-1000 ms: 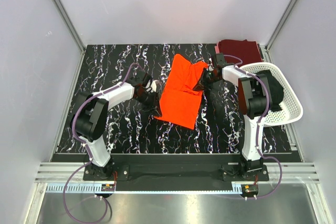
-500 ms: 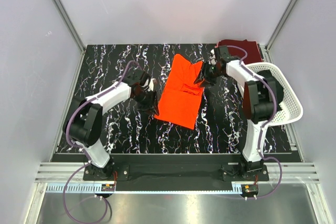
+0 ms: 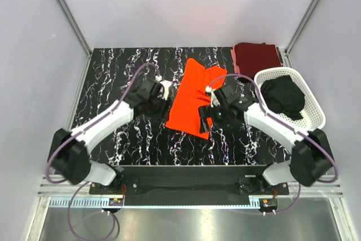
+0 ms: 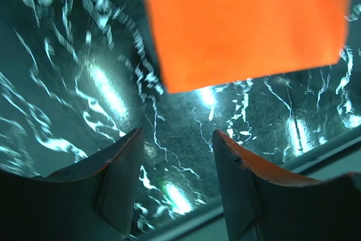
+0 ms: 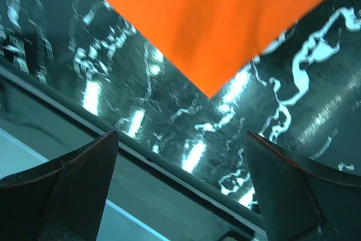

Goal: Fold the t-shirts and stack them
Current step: Fold the tshirt

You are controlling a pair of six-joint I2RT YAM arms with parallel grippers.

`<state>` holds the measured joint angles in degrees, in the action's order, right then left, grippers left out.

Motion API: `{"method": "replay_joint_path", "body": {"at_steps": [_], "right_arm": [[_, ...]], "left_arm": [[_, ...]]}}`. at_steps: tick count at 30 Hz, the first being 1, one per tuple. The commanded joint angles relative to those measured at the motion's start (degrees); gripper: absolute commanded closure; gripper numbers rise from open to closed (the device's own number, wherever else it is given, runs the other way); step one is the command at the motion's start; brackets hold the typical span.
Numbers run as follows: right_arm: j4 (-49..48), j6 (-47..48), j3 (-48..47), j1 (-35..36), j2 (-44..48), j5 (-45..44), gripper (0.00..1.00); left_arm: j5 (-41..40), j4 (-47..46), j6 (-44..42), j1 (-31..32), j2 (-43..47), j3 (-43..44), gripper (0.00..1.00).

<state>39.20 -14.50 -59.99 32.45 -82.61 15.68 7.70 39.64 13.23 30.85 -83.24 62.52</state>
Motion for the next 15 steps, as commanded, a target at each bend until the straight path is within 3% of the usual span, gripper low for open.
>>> {"method": "replay_joint_path", "body": {"at_steps": [1,7,11,15], "right_arm": [[-2.37,2.54,4.07,5.06,8.06,-9.43,0.00],[-2.47,9.13,1.39,8.42,11.42,-13.48,0.00],[-0.52,20.26,-1.02,9.65,10.10,-18.48,0.00],[-5.26,32.15,7.04,12.02,15.87,-19.03,0.00]], "left_arm": [[-14.45,-7.98,-10.12,8.32,7.47,-4.66,0.43],[-17.54,-27.92,-29.80,19.57,20.90,-21.89,0.41],[-18.34,-35.93,-37.48,19.86,21.99,-30.86,0.41],[-16.41,-39.46,-41.88,19.86,19.79,-34.04,0.43]]}}
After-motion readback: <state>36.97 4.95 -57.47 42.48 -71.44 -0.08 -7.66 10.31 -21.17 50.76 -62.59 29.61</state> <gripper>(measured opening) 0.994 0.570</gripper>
